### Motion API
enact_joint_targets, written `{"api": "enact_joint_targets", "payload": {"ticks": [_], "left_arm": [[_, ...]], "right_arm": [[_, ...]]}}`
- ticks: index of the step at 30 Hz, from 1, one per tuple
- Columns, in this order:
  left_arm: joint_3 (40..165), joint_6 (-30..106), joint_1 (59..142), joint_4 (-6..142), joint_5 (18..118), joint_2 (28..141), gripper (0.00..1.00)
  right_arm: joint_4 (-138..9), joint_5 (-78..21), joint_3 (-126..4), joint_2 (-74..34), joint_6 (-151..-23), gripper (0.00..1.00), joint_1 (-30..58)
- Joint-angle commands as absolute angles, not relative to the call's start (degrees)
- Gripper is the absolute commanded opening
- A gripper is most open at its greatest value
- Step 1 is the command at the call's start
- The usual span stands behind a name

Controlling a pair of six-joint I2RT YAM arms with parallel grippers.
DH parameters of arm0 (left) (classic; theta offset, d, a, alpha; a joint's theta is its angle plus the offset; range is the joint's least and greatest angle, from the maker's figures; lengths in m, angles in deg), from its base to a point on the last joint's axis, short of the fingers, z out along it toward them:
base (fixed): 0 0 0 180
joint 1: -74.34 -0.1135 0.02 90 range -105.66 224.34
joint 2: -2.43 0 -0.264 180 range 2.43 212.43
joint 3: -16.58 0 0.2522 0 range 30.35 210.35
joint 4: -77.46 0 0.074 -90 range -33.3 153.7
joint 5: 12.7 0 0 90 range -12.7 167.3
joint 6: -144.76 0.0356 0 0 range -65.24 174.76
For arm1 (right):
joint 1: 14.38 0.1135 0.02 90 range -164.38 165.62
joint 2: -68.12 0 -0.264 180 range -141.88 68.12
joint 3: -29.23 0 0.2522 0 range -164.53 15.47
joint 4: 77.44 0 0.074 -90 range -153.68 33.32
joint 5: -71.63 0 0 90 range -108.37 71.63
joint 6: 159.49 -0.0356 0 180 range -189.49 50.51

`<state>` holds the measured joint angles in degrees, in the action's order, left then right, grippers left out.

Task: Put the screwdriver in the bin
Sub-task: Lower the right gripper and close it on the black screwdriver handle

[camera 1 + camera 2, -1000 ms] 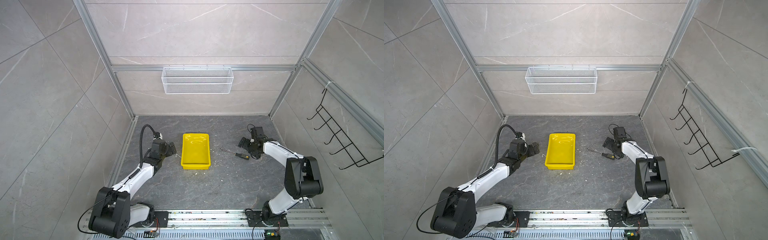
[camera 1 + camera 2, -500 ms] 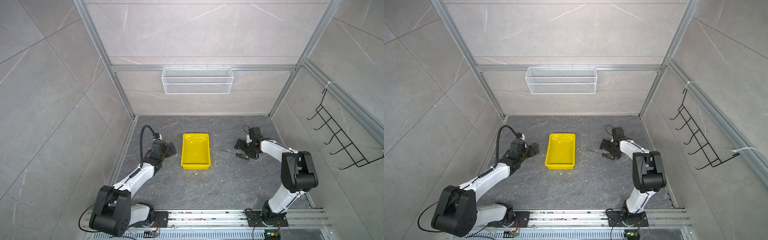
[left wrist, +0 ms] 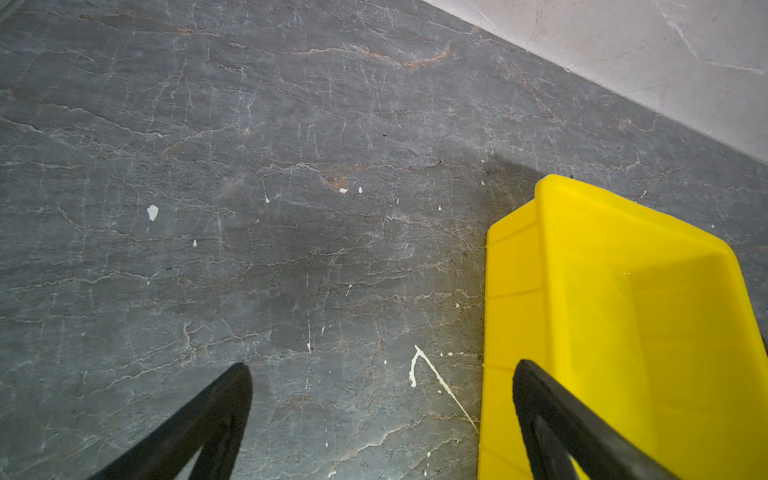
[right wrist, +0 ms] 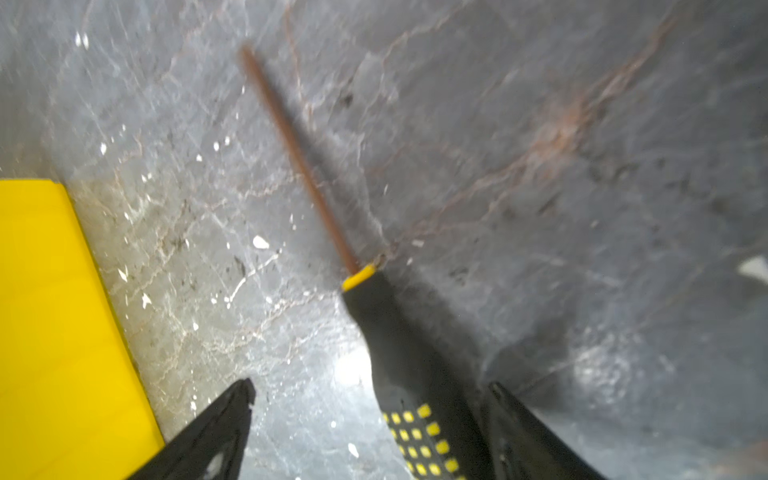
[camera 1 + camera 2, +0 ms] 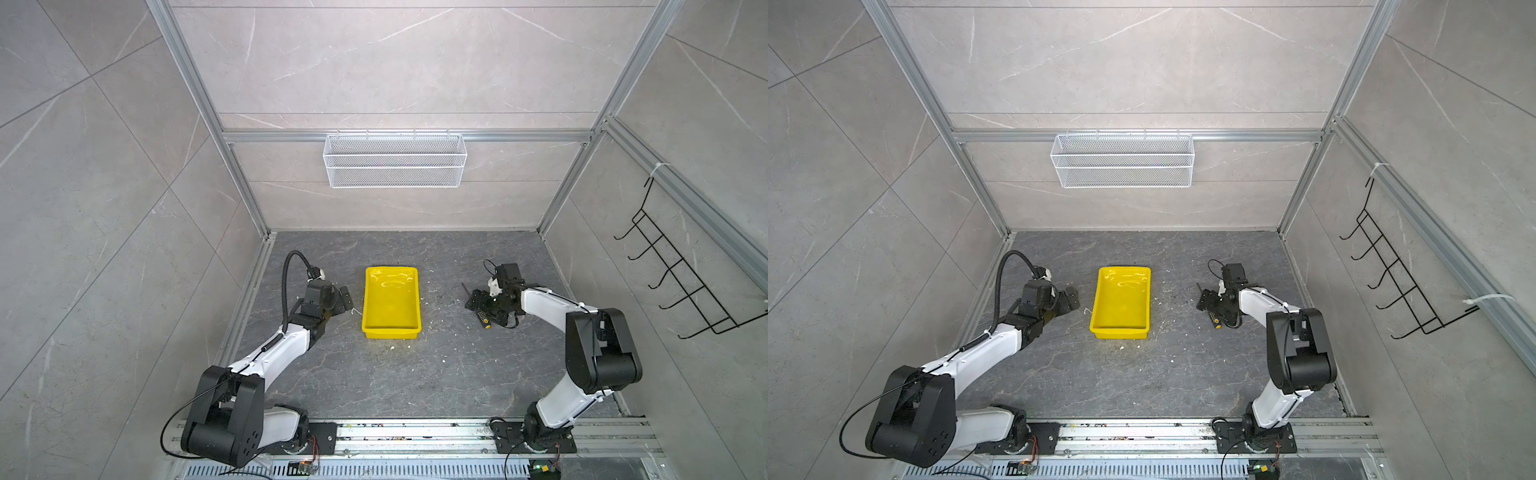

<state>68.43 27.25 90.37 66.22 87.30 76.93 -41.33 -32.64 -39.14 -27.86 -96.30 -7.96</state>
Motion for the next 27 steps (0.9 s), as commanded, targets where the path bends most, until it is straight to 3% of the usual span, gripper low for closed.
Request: {"api": "enact_joint_targets", "payload": {"ticks": [1,8,21,27], "left_arm": [[70.6,26.1,90.2,65.9,88.2,76.5,1.0],[66.2,25.2,90.2,69.3,90.2,71.0,1.0],[65.5,21.9,90.0,68.0,94.5,71.5,1.0],[62.2,15.9,89.6,69.7,98.2,70.2,1.0]], "right_arm": [[-40.0,-29.0,-37.7,-26.2,-96.0,0.79,-6.2],[-39.1,-25.5,-38.1,-28.5,-96.7,0.6,-4.1],[-33.9,-14.7,-41.1,-33.0,-104.1,0.55,-3.3],[-35.2,-15.0,-41.2,-33.3,-105.0,0.44,-2.0]]}}
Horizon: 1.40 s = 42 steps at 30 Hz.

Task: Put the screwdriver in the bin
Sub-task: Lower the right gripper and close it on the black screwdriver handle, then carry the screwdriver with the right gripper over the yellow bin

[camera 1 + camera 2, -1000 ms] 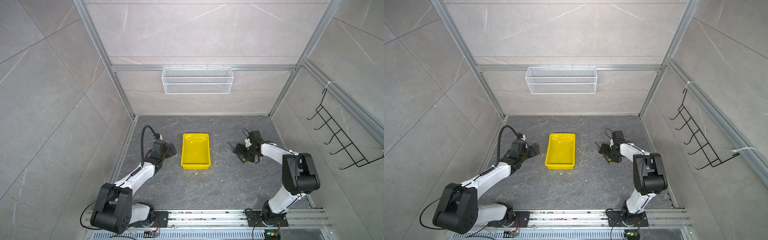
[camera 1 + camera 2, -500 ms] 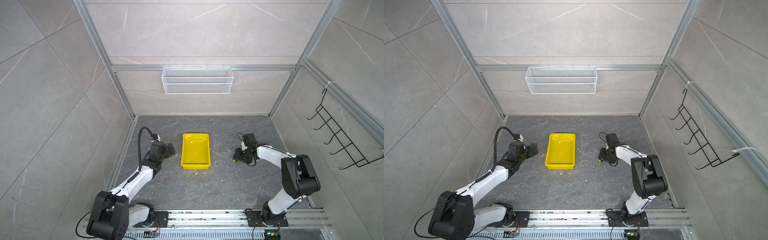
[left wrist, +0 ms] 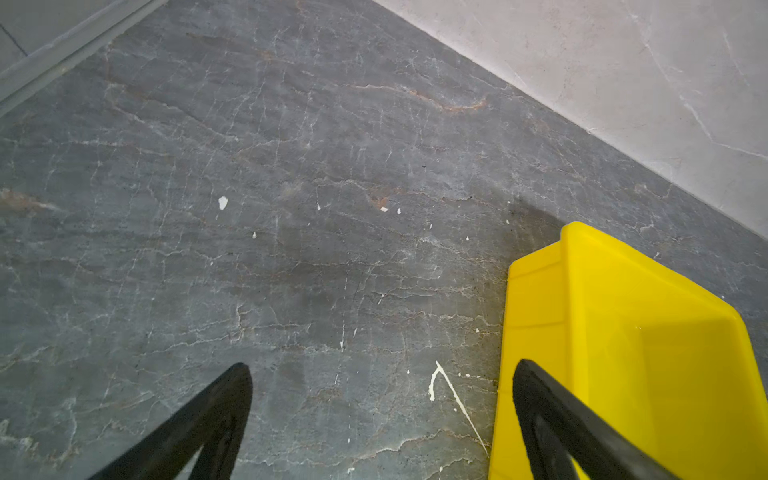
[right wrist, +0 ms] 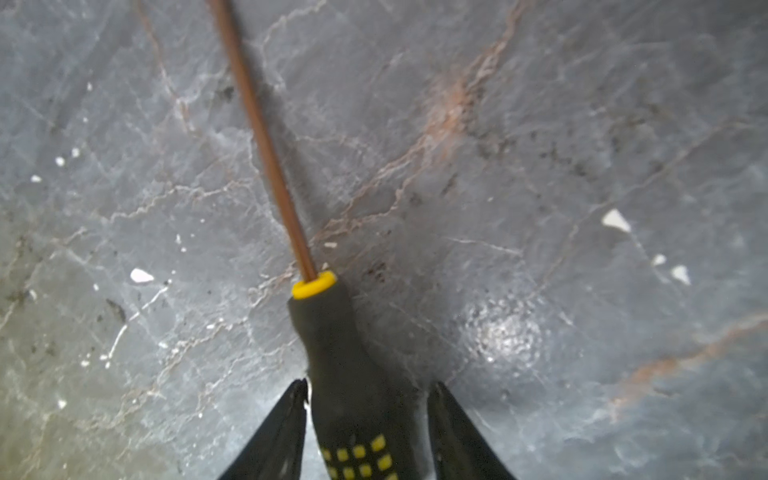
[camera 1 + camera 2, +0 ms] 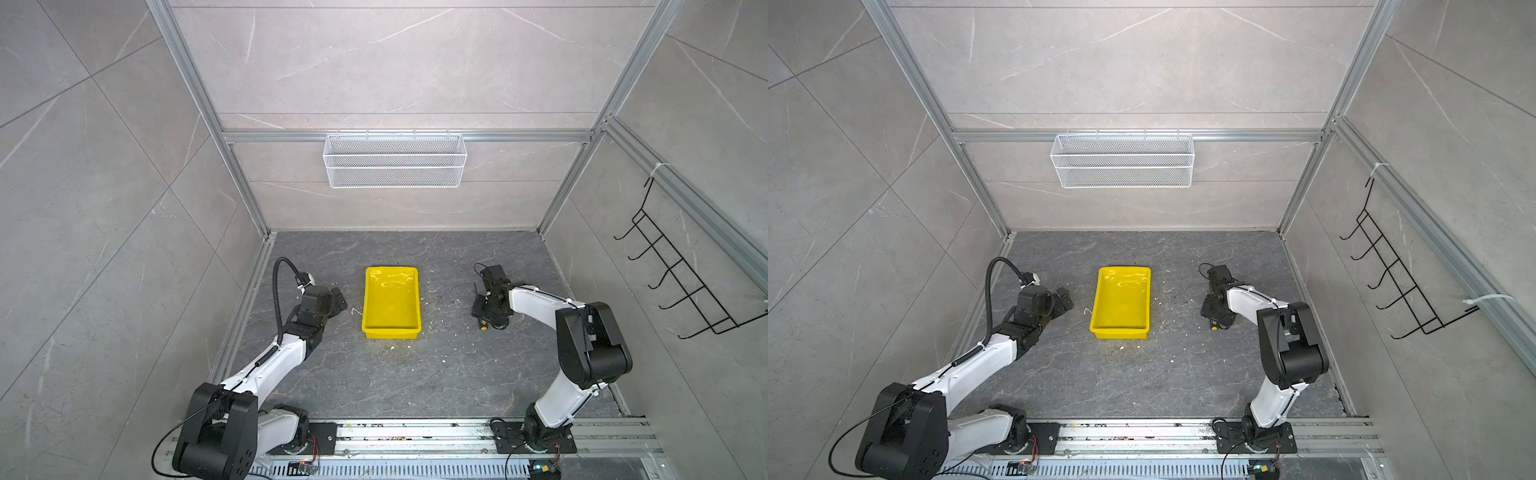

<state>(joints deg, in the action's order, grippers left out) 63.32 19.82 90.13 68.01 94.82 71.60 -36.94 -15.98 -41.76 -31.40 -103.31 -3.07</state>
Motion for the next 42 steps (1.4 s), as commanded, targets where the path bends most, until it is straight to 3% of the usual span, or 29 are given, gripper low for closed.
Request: {"api": "enact_joint_targets", "payload": {"ticks": [1,3,6,11,15,20,28,34,42], "left_arm": [[62.1,14.4,89.6,69.1,99.6,70.3,1.0],[61.8,6.8,89.5,66.8,103.8,71.9,1.0],[62.0,6.1,88.6,69.2,98.6,75.0,0.99],[66.5,7.3,88.6,63.0,97.5,77.5,0.98],[65.9,7.3,88.6,65.3,95.8,78.5,0.97],[67.2,8.1,88.6,63.1,95.2,77.9,0.96],[65.5,6.7,88.7,65.0,96.1,77.5,0.95],[66.8,6.6,88.7,64.1,95.0,78.9,0.94],[67.0,6.7,88.7,63.4,96.6,78.5,0.94]], "right_arm": [[-35.1,-14.9,-41.1,-33.3,-104.9,0.43,-1.9],[-34.8,-14.2,-41.0,-33.0,-104.6,0.33,-1.8],[-33.3,-13.1,-41.6,-31.7,-104.4,0.15,-1.7],[-28.9,-11.6,-44.5,-25.7,-100.9,0.08,-1.3],[-26.5,-11.1,-46.7,-19.7,-99.9,0.07,0.7],[-25.6,-7.3,-52.4,-18.7,-101.5,0.08,9.9],[-33.1,-7.7,-67.5,-31.2,-112.4,0.08,24.8],[-35.0,-13.2,-78.9,-45.0,-118.1,0.08,30.2],[-38.5,-15.6,-78.2,-51.6,-123.0,0.07,33.1]]}}
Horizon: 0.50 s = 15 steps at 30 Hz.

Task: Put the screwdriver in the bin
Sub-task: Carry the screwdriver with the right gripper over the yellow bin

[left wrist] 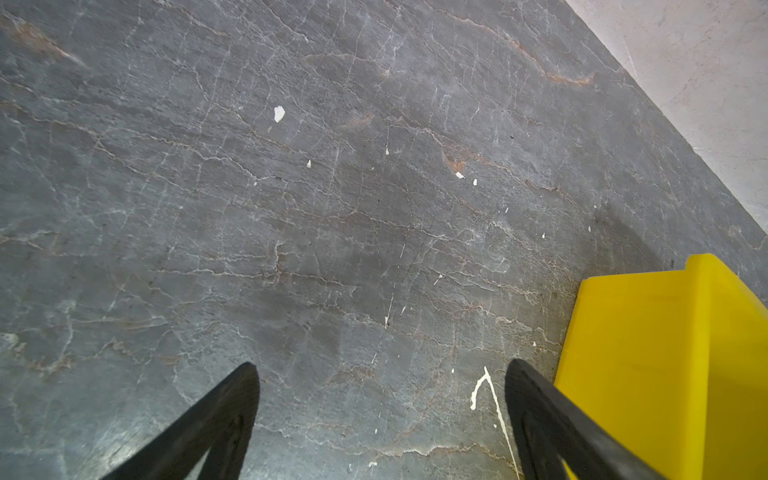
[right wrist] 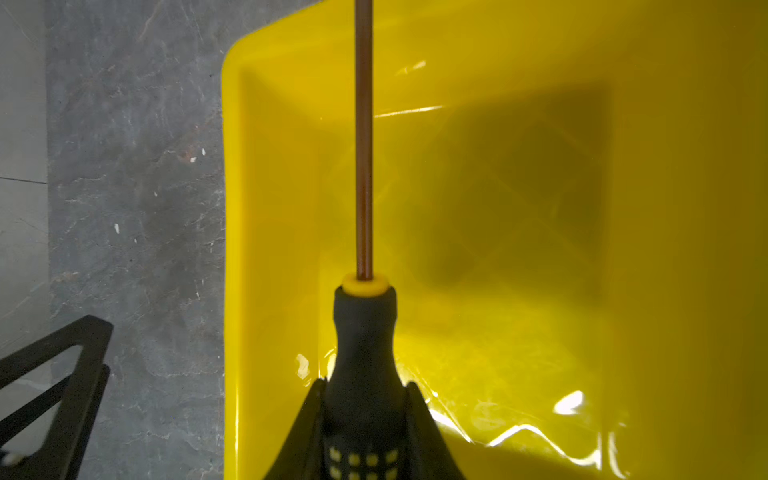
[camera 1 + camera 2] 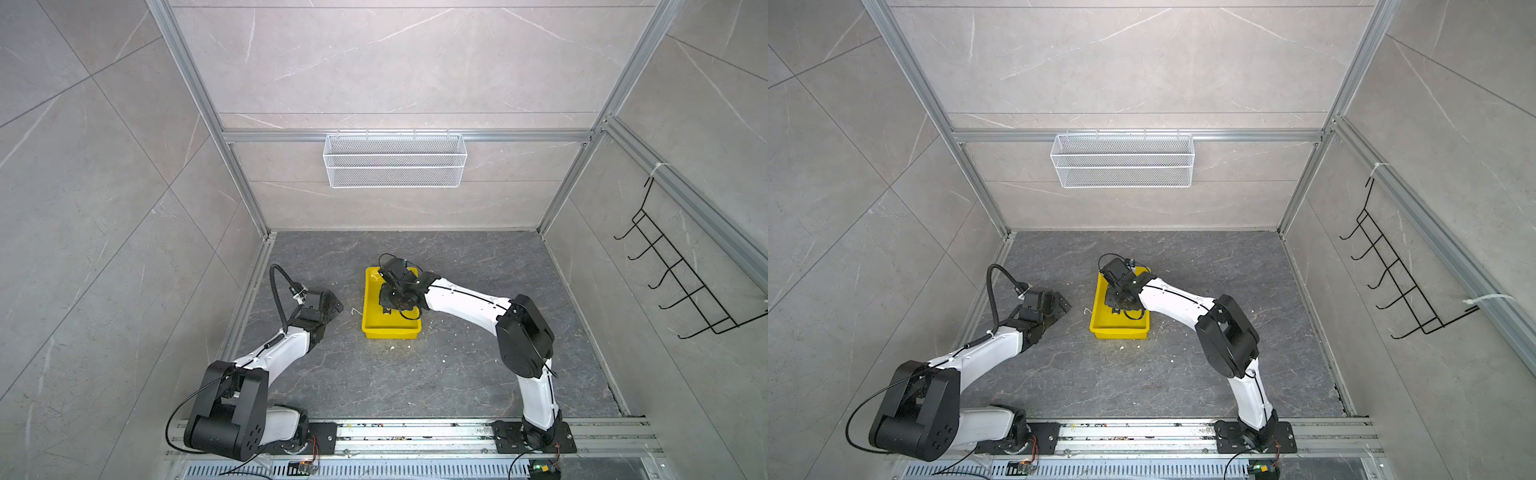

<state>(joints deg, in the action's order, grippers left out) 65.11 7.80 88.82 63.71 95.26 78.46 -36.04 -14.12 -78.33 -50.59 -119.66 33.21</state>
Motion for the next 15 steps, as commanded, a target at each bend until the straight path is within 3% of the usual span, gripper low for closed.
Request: {"api": "enact_joint_targets", "payload": {"ticks": [1,6,11,15], "left_arm": [[67.3,6.8,88.7,62.6,97.0,78.4,0.94],[67.2,6.8,88.7,62.3,97.7,77.9,0.94],[67.3,7.0,88.7,62.2,97.8,78.1,0.94],[67.6,6.9,88.7,62.1,98.0,78.6,0.94]], "right_arm": [[-39.0,-16.3,-78.5,-52.3,-122.6,0.07,33.2],[-35.9,-16.9,-82.8,-56.0,-121.3,0.1,33.2],[-33.5,-17.5,-86.1,-58.1,-120.6,0.31,33.1],[-31.5,-16.9,-87.6,-57.4,-119.4,0.38,33.1]]}}
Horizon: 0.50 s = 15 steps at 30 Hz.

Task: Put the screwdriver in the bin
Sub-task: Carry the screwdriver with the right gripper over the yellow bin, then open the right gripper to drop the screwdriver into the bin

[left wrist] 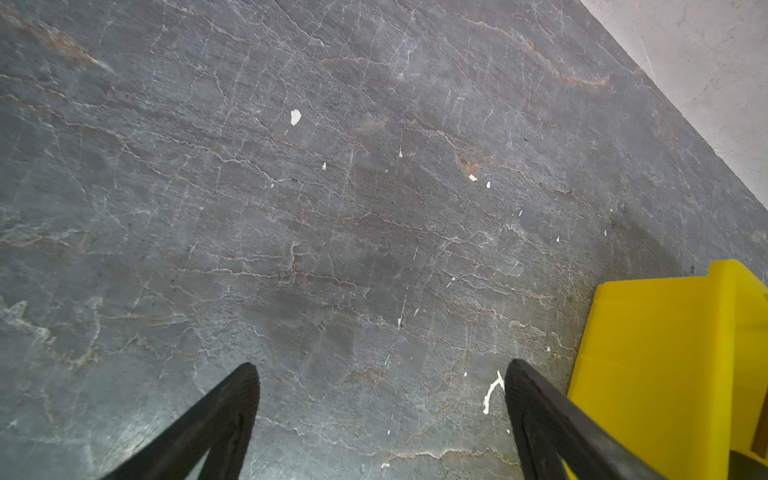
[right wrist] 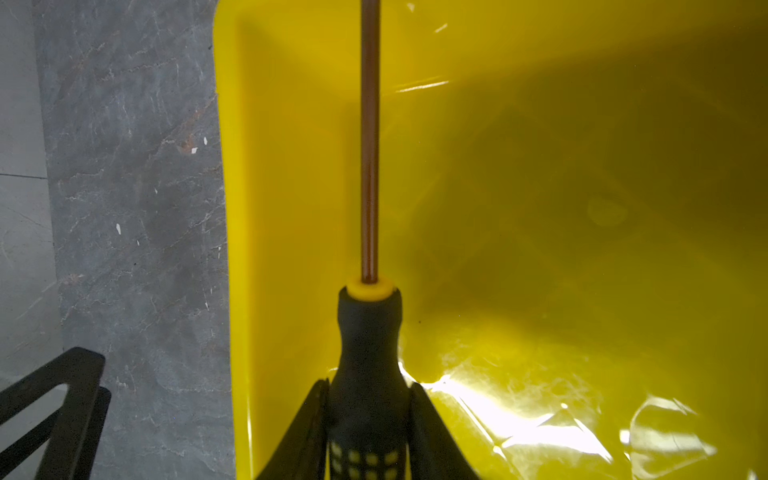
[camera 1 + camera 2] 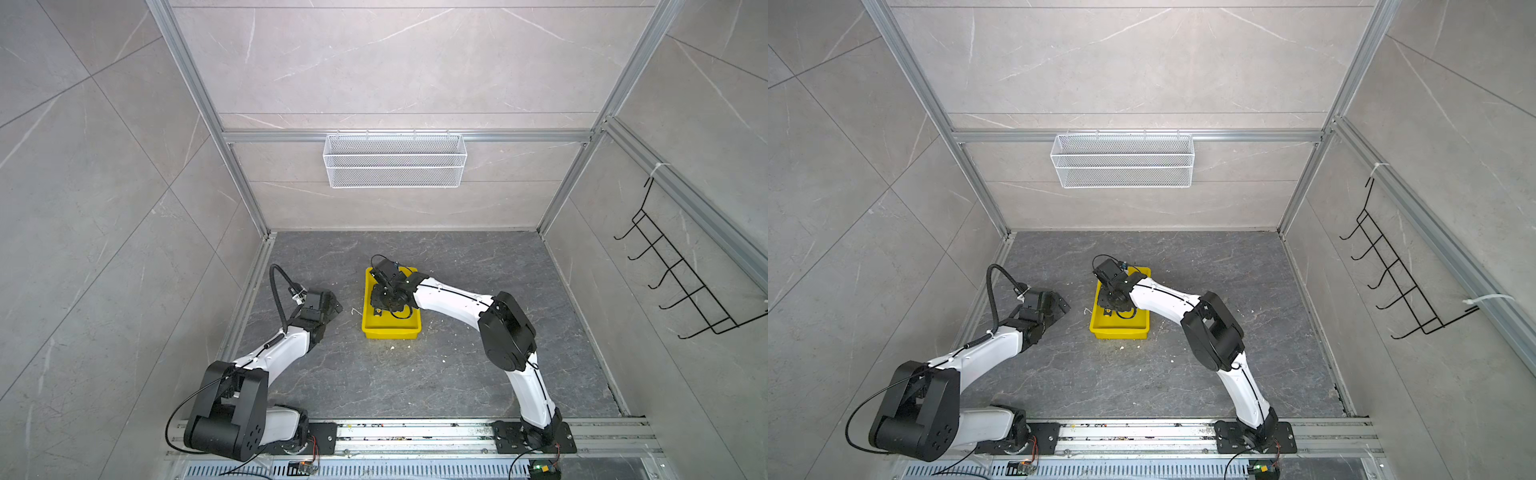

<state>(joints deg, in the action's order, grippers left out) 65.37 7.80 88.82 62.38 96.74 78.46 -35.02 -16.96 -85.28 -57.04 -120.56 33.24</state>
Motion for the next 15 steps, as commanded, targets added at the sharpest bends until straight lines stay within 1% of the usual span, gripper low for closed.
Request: {"api": "enact_joint_targets", "payload": {"ticks": [1,3,8,11,15], "left_arm": [[67.7,7.0,88.6,61.9,98.0,78.6,0.94],[67.9,7.1,88.6,61.6,98.0,78.7,0.94],[67.8,7.1,88.6,61.4,98.0,78.6,0.94],[67.9,7.2,88.7,61.2,98.5,78.6,0.94],[68.0,7.1,88.7,61.2,98.1,79.2,0.94]], "right_arm": [[-30.9,-16.7,-87.8,-56.9,-118.8,0.39,33.1],[-29.7,-16.3,-87.8,-55.6,-117.5,0.42,33.1],[-27.0,-12.1,-84.8,-48.4,-112.5,0.42,33.2],[-24.4,-5.4,-80.9,-40.9,-108.1,0.44,33.1],[-20.5,7.7,-73.4,-29.6,-101.8,0.49,32.5]]}}
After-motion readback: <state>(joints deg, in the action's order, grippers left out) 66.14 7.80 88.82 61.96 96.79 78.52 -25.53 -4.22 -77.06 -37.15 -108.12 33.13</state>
